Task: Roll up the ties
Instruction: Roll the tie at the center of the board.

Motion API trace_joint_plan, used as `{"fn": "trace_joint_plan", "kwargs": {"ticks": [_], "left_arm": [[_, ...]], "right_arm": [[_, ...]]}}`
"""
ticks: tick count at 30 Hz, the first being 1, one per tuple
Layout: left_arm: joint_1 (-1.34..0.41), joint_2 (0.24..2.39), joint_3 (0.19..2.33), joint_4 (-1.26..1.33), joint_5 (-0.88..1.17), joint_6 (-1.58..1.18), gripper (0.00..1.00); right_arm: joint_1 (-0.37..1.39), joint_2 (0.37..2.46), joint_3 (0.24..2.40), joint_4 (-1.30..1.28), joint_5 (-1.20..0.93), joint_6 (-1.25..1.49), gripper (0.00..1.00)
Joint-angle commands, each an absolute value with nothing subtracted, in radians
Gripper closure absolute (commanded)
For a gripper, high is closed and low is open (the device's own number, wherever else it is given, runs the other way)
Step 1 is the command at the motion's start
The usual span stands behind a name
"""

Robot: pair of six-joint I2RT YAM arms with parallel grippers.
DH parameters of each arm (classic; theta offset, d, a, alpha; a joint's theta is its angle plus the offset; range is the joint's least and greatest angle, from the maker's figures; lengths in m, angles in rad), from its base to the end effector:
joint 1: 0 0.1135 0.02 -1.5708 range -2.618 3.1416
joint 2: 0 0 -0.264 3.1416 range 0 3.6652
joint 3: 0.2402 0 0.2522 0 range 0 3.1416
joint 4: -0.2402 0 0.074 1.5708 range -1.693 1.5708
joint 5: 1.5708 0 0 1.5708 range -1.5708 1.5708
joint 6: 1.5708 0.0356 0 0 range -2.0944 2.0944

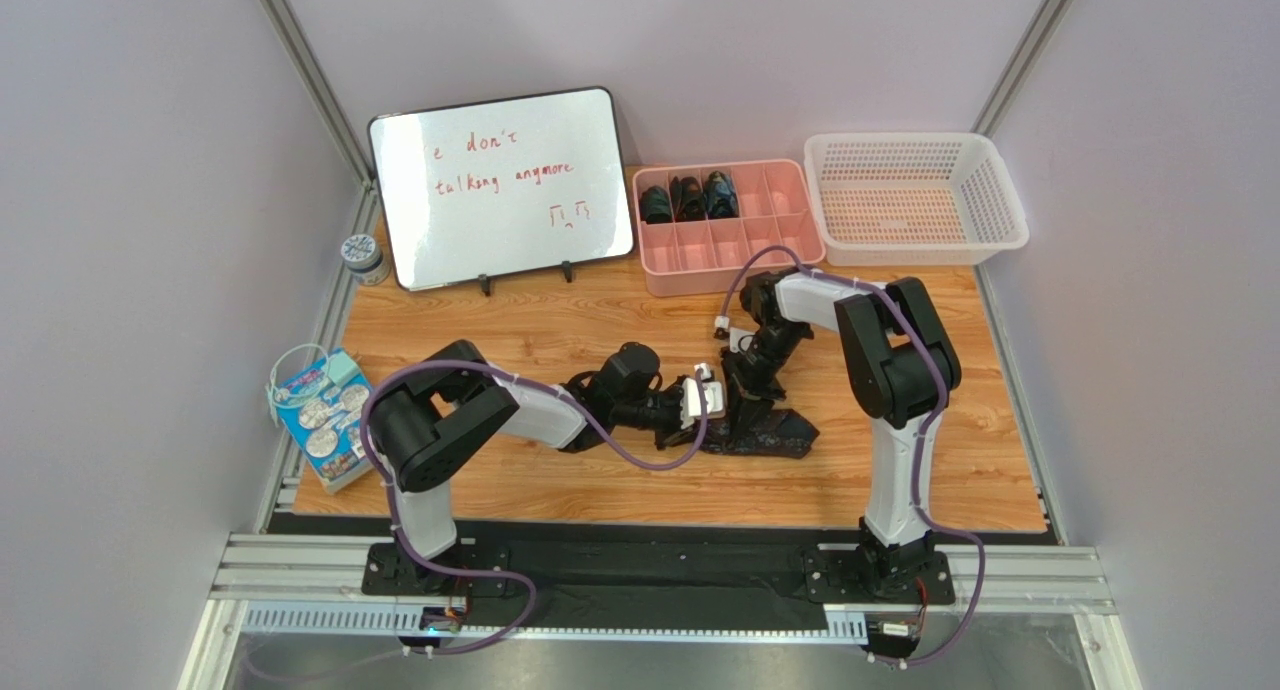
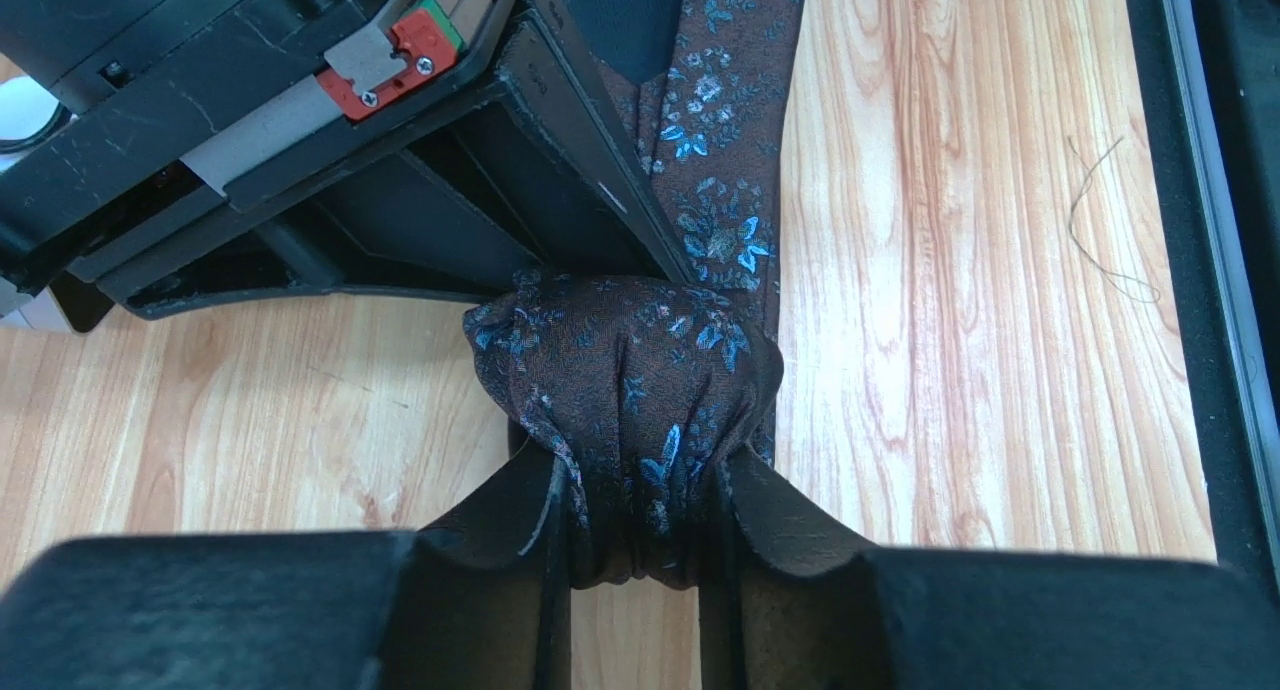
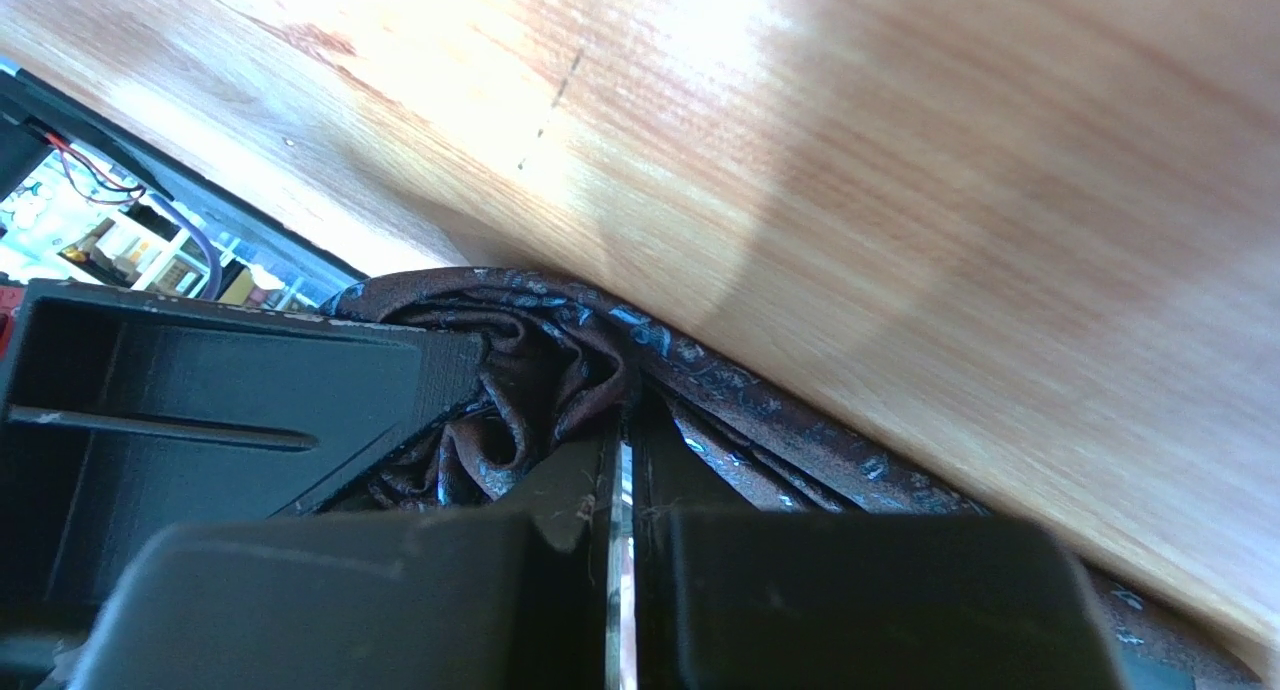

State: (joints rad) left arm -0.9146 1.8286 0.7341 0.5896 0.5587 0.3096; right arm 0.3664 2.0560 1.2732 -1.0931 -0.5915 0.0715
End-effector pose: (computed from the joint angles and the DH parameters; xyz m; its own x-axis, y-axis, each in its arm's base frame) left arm 0.1950 -0.2842 0.1282 0.0099 0.4107 -0.9117 0.9994 0.0258 0.0224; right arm 0.2991 0.1360 0.1180 -0.8983 -0.2812 0.3376 -0.0770 0.8573 0.5090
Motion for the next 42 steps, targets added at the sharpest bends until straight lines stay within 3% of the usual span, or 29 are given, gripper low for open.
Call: {"fn": "trace_joint_plan", "kwargs": {"ticks": [1, 3, 4, 7, 9, 18, 22, 26, 28, 31, 42], "left_arm": [[-0.927, 1.813, 0.727, 0.584, 0.64, 0.351, 0.79], [-0.925, 1.807, 0.73, 0.572, 0.655, 0.341, 0.75], [-0.925, 1.804, 0.732, 0.575, 0.653, 0.334, 0.57], [-0.927, 1.812, 0.761, 0.578, 0.623, 0.284, 0.19], [-0.927, 1.827, 0.778, 0.578, 0.617, 0.259, 0.18], [-0.927, 1.871, 0.811, 0.614, 0.621, 0.198, 0.39], [-0.936, 1.891, 0.818, 0.601, 0.583, 0.208, 0.59], [-0.949, 1.896, 0.844, 0.418, 0.526, 0.331, 0.71], [-0.957, 1.893, 0.853, 0.349, 0.49, 0.368, 0.75], [-0.966, 1.901, 0.877, 0.171, 0.45, 0.423, 0.79], [-0.979, 1.98, 1.0, -0.089, 0.382, 0.428, 0.81]], "right_arm": [[0.364, 2.091, 1.253, -0.928, -0.495, 0.078, 1.0], [0.364, 2.088, 1.249, -0.925, -0.506, 0.081, 1.0], [0.362, 2.088, 1.249, -0.922, -0.508, 0.08, 1.0], [0.364, 2.089, 1.244, -0.919, -0.525, 0.084, 1.0], [0.362, 2.088, 1.239, -0.911, -0.531, 0.086, 1.0], [0.364, 2.103, 1.236, -0.888, -0.56, 0.094, 1.0], [0.364, 2.103, 1.238, -0.881, -0.592, 0.095, 1.0], [0.354, 2.054, 1.25, -0.906, -0.63, 0.074, 1.0], [0.335, 2.036, 1.262, -0.928, -0.644, 0.066, 0.96], [0.29, 1.994, 1.285, -0.998, -0.676, 0.025, 0.82], [0.183, 1.841, 1.243, -1.109, -0.791, -0.04, 0.57]]}}
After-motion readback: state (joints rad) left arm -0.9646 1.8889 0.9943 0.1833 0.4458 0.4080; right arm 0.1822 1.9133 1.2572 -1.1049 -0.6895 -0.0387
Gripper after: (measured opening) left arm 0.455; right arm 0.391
